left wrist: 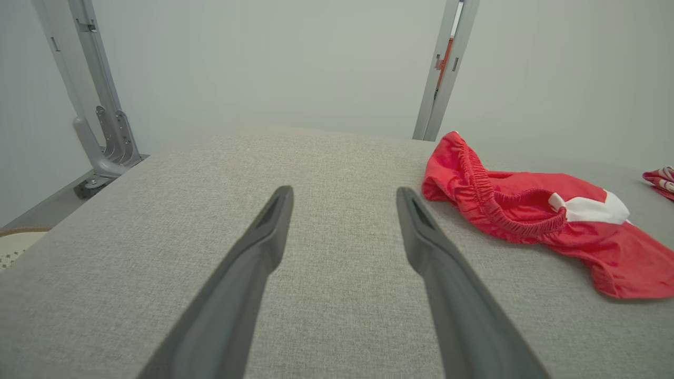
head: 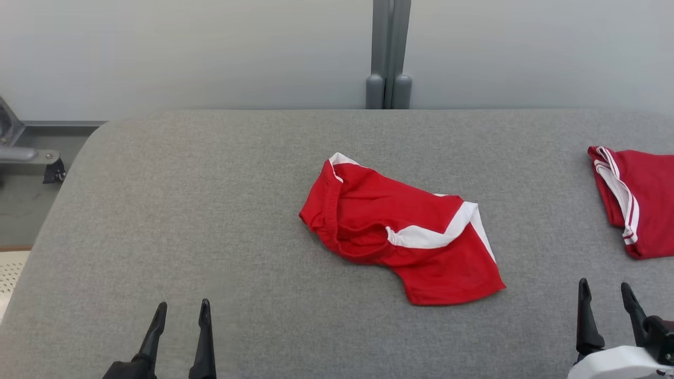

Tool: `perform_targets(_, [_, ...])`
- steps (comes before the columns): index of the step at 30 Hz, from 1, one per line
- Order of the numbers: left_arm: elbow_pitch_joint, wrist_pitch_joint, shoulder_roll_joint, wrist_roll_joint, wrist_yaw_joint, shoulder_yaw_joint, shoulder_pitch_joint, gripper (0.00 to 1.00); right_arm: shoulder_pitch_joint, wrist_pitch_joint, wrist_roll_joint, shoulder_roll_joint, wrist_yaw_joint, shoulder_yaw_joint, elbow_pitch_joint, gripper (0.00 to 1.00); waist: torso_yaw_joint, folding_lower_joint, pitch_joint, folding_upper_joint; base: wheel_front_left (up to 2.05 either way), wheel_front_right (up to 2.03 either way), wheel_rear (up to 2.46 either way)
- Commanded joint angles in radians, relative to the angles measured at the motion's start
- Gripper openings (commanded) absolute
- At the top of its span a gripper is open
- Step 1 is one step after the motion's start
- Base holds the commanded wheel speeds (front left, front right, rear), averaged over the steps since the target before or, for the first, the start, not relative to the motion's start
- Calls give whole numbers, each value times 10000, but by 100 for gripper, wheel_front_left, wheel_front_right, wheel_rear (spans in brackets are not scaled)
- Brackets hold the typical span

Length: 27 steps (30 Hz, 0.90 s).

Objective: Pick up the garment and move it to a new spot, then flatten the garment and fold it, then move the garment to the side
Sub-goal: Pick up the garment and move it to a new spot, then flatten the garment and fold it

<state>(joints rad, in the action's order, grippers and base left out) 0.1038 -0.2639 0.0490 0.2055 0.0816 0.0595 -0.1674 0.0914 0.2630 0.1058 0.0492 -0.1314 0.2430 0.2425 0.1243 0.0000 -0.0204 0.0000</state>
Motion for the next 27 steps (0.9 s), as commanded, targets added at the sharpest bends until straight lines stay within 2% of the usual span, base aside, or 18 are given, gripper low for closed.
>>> perform_targets(1, [-49, -3, 31, -8, 86, -109, -148, 100, 109, 20, 27, 24, 15, -84, 58, 100, 152, 0, -163, 0, 0, 0, 0])
perform_targets(9, [27, -3, 29, -78, 360, -83, -169, 100, 229, 20, 188, 29, 15, -508, 148, 100, 87, 0, -220, 0, 0, 0, 0])
perform_targets(20, [245, -3, 29, 106, 445, 48, 48, 100, 117, 20, 245, 27, 15, -808, 192, 100, -115, 0, -80, 0, 0, 0, 0])
perform_targets(23, [267, -3, 29, 194, 475, 429, 493, 100, -31, 20, 160, 27, 15, -896, 165, 100, -260, 0, 54, 0, 0, 0, 0])
perform_targets(27, [601, -3, 27, 443, 487, 1435, 1357, 100, -375, 20, 59, 24, 15, -1198, 121, 100, -723, 0, 306, 0, 0, 0, 0])
